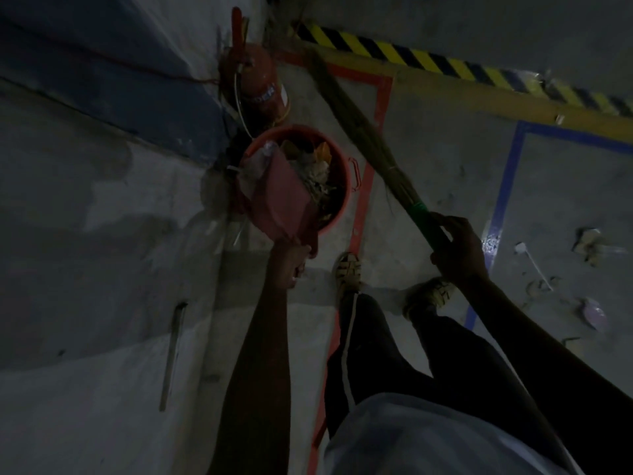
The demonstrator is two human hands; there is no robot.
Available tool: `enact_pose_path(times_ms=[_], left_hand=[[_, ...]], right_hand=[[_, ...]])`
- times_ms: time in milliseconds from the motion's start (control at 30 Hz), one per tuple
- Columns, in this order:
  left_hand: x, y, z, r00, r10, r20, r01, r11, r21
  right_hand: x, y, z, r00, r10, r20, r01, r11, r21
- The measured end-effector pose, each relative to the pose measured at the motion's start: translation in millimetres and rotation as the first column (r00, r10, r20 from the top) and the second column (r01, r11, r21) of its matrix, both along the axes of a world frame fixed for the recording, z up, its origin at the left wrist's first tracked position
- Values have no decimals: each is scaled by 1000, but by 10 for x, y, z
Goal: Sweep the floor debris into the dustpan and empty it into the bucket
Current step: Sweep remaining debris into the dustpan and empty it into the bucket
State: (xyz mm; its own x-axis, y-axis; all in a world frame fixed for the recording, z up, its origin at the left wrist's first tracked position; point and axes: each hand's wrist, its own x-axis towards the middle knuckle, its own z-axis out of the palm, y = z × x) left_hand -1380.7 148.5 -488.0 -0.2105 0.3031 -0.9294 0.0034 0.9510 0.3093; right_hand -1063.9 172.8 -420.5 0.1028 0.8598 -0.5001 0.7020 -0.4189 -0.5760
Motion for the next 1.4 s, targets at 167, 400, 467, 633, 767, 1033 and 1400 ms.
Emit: enact_pose_path(times_ms=[167,400,467,633,767,1033,1400], left_hand=[[399,-144,57,990,97,104,-103,993,49],[892,-573,67,987,76,143,-96,986,139],[1036,-694,81,985,87,149,-110,982,154],[1476,-936,112,984,90,155,-116,979,167],[1925,-1056,67,987,105,125,-124,979,161],[2947,-1322,-288,988,149,40,-153,977,145],[2899,-2192,-568,893,446,-65,-438,892,114]], right_hand=[[201,-204,72,999,-38,37,38,999,-4],[680,-666,-284,988,-152,-33,146,980,-136],[821,-830,-419,987,-158,-40,150,978,-147],[1170,-1225,-693,983,-165,-85,149,974,-169],[1529,-1459,-973,983,-165,-85,150,975,-166],[2303,-1619,-1558,988,-123,-95,95,961,-261],[2355,-2093,-2053,962,186,-200,-258,858,-445]])
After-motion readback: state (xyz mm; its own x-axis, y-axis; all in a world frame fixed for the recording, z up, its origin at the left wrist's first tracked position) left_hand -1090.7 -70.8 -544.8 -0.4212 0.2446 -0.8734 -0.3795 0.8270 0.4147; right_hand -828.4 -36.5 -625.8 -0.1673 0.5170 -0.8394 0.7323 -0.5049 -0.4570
